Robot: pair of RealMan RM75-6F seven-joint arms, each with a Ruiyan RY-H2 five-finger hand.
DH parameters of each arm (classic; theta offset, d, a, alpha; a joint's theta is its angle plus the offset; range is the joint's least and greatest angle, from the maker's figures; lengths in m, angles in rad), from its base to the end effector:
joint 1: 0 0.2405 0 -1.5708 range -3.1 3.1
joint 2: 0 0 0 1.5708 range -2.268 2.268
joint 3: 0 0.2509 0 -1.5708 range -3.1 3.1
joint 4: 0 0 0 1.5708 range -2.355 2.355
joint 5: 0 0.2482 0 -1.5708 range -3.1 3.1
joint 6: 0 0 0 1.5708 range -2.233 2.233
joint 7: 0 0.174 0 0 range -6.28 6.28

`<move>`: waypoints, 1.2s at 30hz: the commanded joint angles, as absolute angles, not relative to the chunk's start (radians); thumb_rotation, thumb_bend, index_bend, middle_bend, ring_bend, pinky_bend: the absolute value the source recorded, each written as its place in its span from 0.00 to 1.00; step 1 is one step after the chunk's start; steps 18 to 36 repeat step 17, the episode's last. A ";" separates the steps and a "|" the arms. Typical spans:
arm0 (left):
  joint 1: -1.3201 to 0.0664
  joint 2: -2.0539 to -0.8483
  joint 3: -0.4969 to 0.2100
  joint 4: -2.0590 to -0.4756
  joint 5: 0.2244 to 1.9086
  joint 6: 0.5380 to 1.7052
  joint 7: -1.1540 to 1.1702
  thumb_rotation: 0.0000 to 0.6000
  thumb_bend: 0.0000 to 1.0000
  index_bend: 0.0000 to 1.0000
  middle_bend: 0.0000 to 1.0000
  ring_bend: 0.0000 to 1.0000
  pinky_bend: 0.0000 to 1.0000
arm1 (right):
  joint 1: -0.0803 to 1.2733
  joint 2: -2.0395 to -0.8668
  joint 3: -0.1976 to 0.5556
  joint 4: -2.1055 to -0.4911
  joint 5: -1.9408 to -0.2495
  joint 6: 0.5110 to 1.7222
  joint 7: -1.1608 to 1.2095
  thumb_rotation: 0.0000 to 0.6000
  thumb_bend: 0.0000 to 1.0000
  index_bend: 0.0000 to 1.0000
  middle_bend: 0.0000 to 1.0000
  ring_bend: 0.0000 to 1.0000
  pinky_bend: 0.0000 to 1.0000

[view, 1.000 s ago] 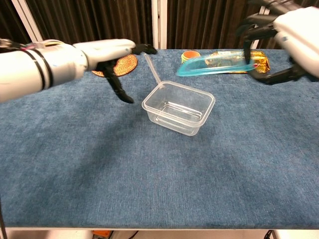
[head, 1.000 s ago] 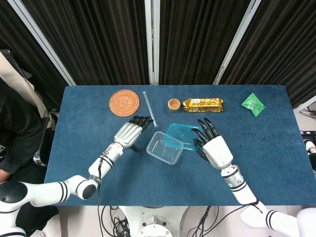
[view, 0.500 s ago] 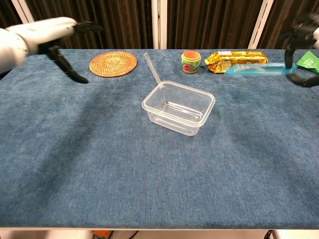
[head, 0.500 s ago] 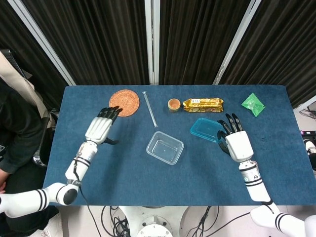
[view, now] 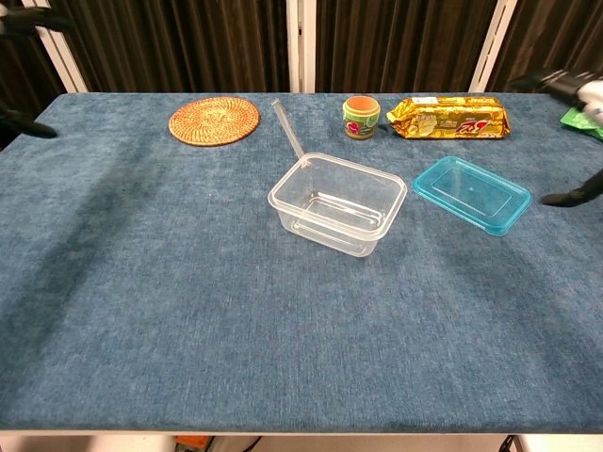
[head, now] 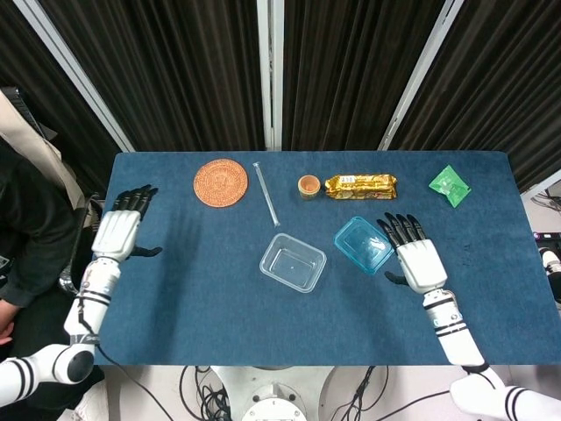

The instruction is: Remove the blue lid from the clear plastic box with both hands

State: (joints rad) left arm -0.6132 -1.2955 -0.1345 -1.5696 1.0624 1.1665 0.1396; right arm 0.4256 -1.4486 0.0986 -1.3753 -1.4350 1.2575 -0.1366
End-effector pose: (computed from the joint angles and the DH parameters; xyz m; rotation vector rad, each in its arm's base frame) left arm -0.2205 0.3764 0.0461 -1.5148 -1.0127 -0.9654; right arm -0.2509 -0.3245 0.0088 1.6460 -0.8116 0.9735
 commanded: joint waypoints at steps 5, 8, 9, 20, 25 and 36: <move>-0.492 -1.199 -0.089 -1.601 1.124 1.271 0.096 1.00 0.00 0.11 0.00 0.00 0.00 | 0.299 -1.243 0.080 -1.601 -1.463 1.422 -0.107 1.00 0.14 0.02 0.12 0.00 0.00; -0.436 -1.176 -0.062 -1.615 1.165 1.339 0.111 1.00 0.00 0.14 0.00 0.00 0.00 | 0.256 -1.194 0.064 -1.643 -1.475 1.467 -0.101 1.00 0.20 0.04 0.13 0.00 0.00; -0.419 -1.171 -0.053 -1.623 1.177 1.360 0.117 1.00 0.00 0.14 0.00 0.00 0.00 | 0.243 -1.182 0.058 -1.654 -1.480 1.480 -0.096 1.00 0.20 0.04 0.13 0.00 0.00; -0.276 -1.179 0.007 -1.708 1.262 1.536 0.196 1.00 0.00 0.14 0.00 0.00 0.00 | 0.148 -1.118 -0.004 -1.715 -1.520 1.538 -0.011 1.00 0.21 0.04 0.10 0.00 0.00; -0.276 -1.179 0.007 -1.708 1.262 1.536 0.196 1.00 0.00 0.14 0.00 0.00 0.00 | 0.148 -1.118 -0.004 -1.715 -1.520 1.538 -0.011 1.00 0.21 0.04 0.10 0.00 0.00; -0.276 -1.179 0.007 -1.708 1.262 1.536 0.196 1.00 0.00 0.14 0.00 0.00 0.00 | 0.148 -1.118 -0.004 -1.715 -1.520 1.538 -0.011 1.00 0.21 0.04 0.10 0.00 0.00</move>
